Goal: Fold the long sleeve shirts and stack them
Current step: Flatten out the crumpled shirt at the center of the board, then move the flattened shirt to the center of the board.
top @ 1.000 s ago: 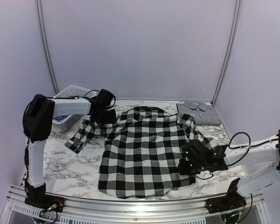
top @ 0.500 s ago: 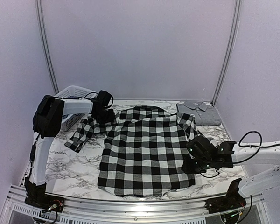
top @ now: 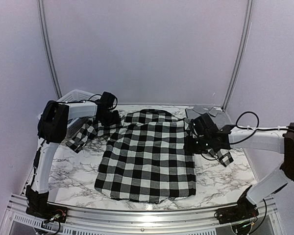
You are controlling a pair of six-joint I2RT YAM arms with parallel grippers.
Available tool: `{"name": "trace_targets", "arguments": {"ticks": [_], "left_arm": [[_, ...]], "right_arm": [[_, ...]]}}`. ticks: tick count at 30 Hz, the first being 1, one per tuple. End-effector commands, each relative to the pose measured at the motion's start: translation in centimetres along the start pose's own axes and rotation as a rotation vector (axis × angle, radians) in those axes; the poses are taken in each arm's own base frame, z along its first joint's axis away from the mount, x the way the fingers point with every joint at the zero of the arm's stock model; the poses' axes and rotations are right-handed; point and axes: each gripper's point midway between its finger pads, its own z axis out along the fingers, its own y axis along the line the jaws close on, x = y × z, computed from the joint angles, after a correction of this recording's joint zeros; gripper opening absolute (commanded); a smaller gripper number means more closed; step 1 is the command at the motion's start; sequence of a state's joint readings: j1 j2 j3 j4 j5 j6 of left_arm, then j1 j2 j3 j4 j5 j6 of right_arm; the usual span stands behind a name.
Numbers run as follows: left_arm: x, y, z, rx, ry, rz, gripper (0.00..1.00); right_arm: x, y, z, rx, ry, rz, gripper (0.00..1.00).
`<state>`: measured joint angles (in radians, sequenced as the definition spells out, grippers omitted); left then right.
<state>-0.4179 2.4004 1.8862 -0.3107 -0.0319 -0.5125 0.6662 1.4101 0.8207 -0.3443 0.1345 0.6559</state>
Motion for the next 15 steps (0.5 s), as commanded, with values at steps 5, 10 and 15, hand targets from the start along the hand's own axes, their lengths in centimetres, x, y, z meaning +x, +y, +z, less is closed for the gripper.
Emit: {"name": "trace_targets", "arguments": {"ticks": [5,10,15], "left_arm": [[-3.3,-4.4,-6.8,0.094,-0.071,0.075,0.51],[-3.6,-5.5,-10.3,0.123,-0.099,0.086,0.53],[-1.8,-6.1,-12.9,0.163,-0.079,0.087,0.53]], "right_arm": [[-13.2,2.8,3.1,-0.074,-0.190,-0.047,0.24],[-18.8,2.0,6.7,-0.077,-0.241,-0.030,0.24],[-21.7,1.6,11.8,-0.095,-0.217,-0.019,0.22]]}}
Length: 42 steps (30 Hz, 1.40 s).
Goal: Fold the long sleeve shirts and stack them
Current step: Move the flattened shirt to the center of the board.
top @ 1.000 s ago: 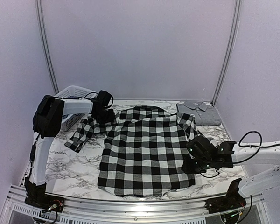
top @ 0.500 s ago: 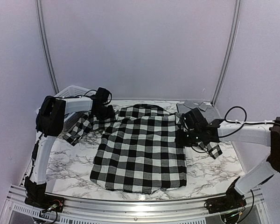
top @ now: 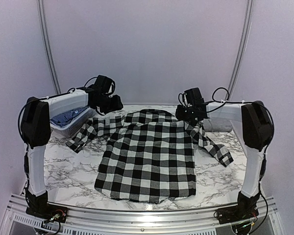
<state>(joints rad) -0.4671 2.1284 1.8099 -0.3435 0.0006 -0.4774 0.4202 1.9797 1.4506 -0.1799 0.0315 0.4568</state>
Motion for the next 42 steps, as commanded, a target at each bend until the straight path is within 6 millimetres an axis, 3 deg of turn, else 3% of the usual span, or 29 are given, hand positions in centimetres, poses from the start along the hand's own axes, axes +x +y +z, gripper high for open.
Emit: {"name": "trace_targets", "arguments": {"ticks": [1,7,15,21,25,28,34,39,42], "left_arm": [[1.6,-1.1,-2.9,0.032,0.028,0.015,0.53],[4.3,-1.6,-5.4,0.032,0.051,0.026,0.53],[7.4,-1.7,-8.7,0.050,0.068,0.008,0.53],[10.8,-0.6,-11.4,0.030,0.086,0.007,0.53],[14.9,0.7,-12.1,0.000,0.142,0.013,0.53],[18.4,1.3,-12.1,-0.020,0.197,0.045,0.53],[23.4,3.1,-12.7,-0.083,0.261,0.078,0.53],[26.2,5.4,-13.9,-0.160,0.286,0.079,0.53],[28.0,6.2,-14.6,-0.161,0.314,0.056,0.53]], "right_arm": [[-2.9,0.3,3.6,-0.054,-0.014,-0.012,0.22],[-0.4,-0.2,7.2,-0.053,0.075,0.010,0.20],[3.6,-3.5,10.3,0.024,0.182,0.059,0.18],[2.9,-6.6,12.6,0.066,0.192,0.091,0.18],[2.8,-7.7,14.4,0.054,0.211,0.102,0.19],[2.2,-7.4,15.1,0.032,0.203,0.084,0.21],[-0.5,-5.8,14.0,-0.007,0.166,0.028,0.27],[-3.7,-2.5,10.1,-0.026,0.111,-0.053,0.31],[-4.3,-0.3,7.5,-0.026,0.098,-0.102,0.32]]}}
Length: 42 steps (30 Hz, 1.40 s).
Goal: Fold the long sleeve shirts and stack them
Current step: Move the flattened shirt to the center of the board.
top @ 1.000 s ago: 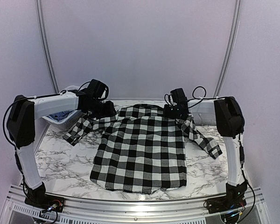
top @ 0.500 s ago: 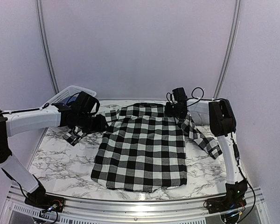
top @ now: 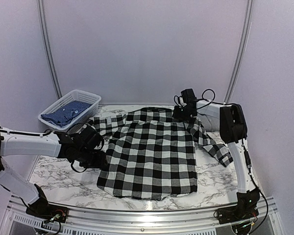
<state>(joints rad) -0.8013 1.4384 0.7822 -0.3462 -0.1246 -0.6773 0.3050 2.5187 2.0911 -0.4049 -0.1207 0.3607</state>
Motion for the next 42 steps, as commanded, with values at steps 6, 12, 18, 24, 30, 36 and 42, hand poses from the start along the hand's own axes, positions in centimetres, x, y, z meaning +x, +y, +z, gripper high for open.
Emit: {"name": "trace_targets", "arguments": {"ticks": [6,12,18,24,30,36,42], "left_arm": [[4.3,1.3,-1.1,-0.005,0.039,-0.041,0.45],[6.2,1.3,-0.7,-0.018,0.051,-0.021,0.33],[7.5,2.0,0.1,-0.066,0.044,-0.013,0.31],[8.3,0.8,0.5,-0.038,0.042,-0.003,0.16],[8.1,-2.1,-1.3,0.060,0.018,-0.014,0.00],[6.8,-3.7,-3.5,0.116,-0.036,-0.028,0.12],[2.8,0.0,-4.5,-0.046,-0.144,-0.054,0.44]], "right_arm": [[-0.3,7.9,-10.7,-0.038,-0.077,-0.137,0.32],[4.2,11.9,-14.9,-0.104,-0.075,-0.185,0.32],[9.5,15.0,-17.9,-0.154,-0.048,-0.237,0.32],[13.0,17.0,-19.9,-0.175,-0.047,-0.264,0.32],[15.7,19.2,-21.5,-0.208,-0.034,-0.294,0.32],[18.4,22.0,-22.4,-0.251,-0.003,-0.335,0.31],[22.9,26.9,-22.8,-0.317,0.055,-0.387,0.31]]}}
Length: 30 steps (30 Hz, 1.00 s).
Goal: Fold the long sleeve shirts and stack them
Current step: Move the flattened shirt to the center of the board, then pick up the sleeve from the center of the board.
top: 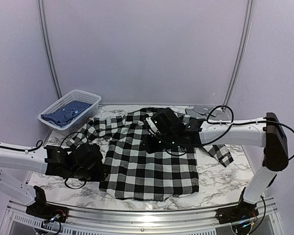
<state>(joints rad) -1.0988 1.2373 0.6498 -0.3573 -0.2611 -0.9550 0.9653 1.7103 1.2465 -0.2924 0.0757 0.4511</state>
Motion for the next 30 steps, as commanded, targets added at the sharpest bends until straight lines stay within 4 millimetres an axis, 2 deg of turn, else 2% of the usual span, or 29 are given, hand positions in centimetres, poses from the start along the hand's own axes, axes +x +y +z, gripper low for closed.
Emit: {"name": "trace_targets", "arguments": {"ticks": [1,5,8,13,16,21,26,30], "left_arm": [[-4.1,3.9,-0.9,-0.159,-0.098,-0.034,0.45],[-8.4,8.6,-1.2,-0.274,-0.175,-0.156,0.47],[-11.3,12.3,-1.6,-0.351,-0.234,-0.246,0.48],[-13.8,18.4,-0.6,-0.496,-0.250,-0.338,0.48],[-15.1,19.9,1.0,-0.526,-0.231,-0.347,0.47],[-17.3,20.7,2.8,-0.547,-0.228,-0.358,0.49],[-17.5,23.2,4.1,-0.602,-0.207,-0.402,0.50],[-17.4,24.0,5.1,-0.598,-0.183,-0.422,0.50]], "right_arm": [[0.7,5.0,0.9,-0.056,0.008,-0.014,0.31],[2.8,9.0,2.3,-0.093,0.052,-0.043,0.31],[3.5,11.0,3.2,-0.104,0.070,-0.058,0.31],[4.0,13.6,4.3,-0.124,0.080,-0.074,0.30],[4.4,14.4,4.8,-0.128,0.092,-0.081,0.30],[5.0,14.9,5.6,-0.128,0.112,-0.089,0.30],[5.7,15.8,6.4,-0.108,0.133,-0.121,0.30],[6.0,16.3,6.8,-0.097,0.138,-0.137,0.30]]}}
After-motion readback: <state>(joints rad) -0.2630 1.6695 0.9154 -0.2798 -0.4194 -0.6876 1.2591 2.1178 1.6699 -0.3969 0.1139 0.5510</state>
